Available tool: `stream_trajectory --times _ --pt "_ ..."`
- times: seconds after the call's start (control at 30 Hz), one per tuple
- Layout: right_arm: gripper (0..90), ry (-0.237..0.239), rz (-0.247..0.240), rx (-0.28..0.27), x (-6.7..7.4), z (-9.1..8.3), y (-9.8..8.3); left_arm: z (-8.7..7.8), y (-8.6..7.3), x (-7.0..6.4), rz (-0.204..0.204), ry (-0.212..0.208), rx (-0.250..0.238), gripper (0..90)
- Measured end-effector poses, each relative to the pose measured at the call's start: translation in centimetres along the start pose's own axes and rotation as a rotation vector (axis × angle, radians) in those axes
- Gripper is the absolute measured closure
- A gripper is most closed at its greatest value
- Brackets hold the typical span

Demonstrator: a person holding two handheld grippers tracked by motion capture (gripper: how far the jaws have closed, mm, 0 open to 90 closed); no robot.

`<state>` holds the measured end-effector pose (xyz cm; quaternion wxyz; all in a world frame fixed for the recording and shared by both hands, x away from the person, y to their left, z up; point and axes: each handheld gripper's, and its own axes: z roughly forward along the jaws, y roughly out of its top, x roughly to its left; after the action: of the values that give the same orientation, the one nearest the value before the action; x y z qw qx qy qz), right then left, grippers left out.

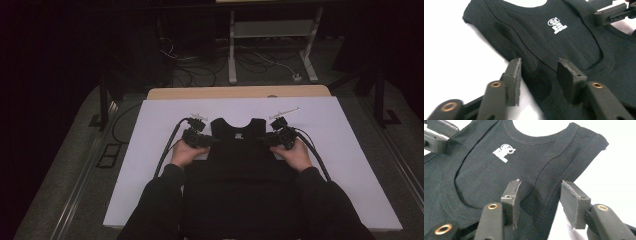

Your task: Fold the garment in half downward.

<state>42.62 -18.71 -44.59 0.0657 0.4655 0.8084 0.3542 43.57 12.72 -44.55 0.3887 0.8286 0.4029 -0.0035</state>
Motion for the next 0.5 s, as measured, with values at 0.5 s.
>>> stream_trajectory --times 0.5 --pt "83.5 0.018 0.025 0.006 0.52 0.25 0.01 0.51 -0.58 -0.09 -0.062 0.007 -0.044 84.6"
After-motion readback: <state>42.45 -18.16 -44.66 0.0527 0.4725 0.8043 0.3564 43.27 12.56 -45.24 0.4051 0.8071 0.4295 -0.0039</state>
